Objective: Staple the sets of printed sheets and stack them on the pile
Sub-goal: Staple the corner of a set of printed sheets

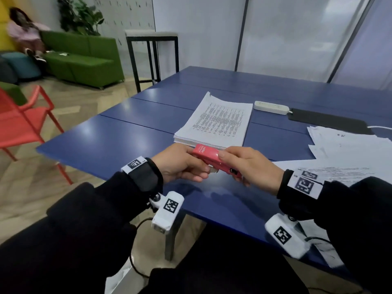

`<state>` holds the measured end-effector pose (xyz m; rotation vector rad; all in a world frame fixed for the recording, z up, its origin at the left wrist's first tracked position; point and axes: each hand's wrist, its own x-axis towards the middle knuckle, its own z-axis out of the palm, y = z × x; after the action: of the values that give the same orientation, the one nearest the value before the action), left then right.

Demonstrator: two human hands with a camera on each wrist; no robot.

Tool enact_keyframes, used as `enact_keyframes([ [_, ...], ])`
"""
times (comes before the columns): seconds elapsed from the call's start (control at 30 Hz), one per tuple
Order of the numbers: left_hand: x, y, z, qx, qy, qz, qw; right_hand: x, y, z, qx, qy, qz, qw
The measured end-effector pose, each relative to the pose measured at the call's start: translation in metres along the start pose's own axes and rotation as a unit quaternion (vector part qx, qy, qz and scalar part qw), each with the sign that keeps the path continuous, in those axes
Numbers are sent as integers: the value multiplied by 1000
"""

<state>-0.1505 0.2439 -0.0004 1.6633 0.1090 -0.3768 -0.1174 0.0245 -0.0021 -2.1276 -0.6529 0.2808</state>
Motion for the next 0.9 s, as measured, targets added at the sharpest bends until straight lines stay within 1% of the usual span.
enact_keyframes([
  [0.07, -7, -5, -13, -25, 19, -33, 999, 2, -1, 9, -3, -8, -8, 1000],
  [0.13, -15, -13, -34, -33, 57, -46, 997, 5, 2, 16, 3, -23, -3, 1000],
  [0.23, -37, -26, -78, -39, 150, -38, 987, 12, 8, 21, 29, -32, 16, 999],
  [0.27, -48, -32, -94, -28, 172, -28, 984, 15, 12, 21, 28, -33, 23, 999],
  [0.3, -61, -39, -109, -5, 181, -15, 983, 18, 15, 20, 15, -27, 29, 999],
  [0.37, -90, -54, -134, 66, 168, -5, 984, 24, 23, 18, -24, -15, 38, 999],
  [0.4, -104, -64, -144, 103, 152, -21, 983, 29, 28, 17, -32, -15, 40, 999],
  [0.43, -116, -76, -153, 134, 133, -52, 981, 32, 29, 17, -33, -18, 45, 998],
  [0.5, -131, -107, -168, 163, 104, -132, 972, 38, 28, 19, -30, -19, 63, 997],
  [0.53, -135, -126, -174, 170, 106, -166, 966, 41, 27, 20, -33, -17, 69, 997],
  [0.57, -135, -147, -180, 175, 127, -193, 957, 44, 24, 21, -39, -9, 73, 997],
  [0.67, -125, -219, -197, 174, 228, -264, 921, 52, 26, 18, -58, 12, 78, 995],
  [0.73, -120, -259, -203, 160, 266, -302, 901, 50, 23, 17, -48, 22, 78, 996],
  [0.8, -117, -289, -207, 162, 288, -335, 882, 45, 28, 3, -37, 36, 62, 997],
  [0.83, -117, -302, -209, 168, 291, -351, 874, 42, 29, -6, 14, 52, 57, 997],
  [0.87, -117, -314, -212, 175, 287, -366, 868, 39, 35, -11, 45, 96, 52, 993],
  [0.9, -117, -325, -215, 180, 277, -380, 864, 35, 41, -20, 22, 88, 29, 995],
])
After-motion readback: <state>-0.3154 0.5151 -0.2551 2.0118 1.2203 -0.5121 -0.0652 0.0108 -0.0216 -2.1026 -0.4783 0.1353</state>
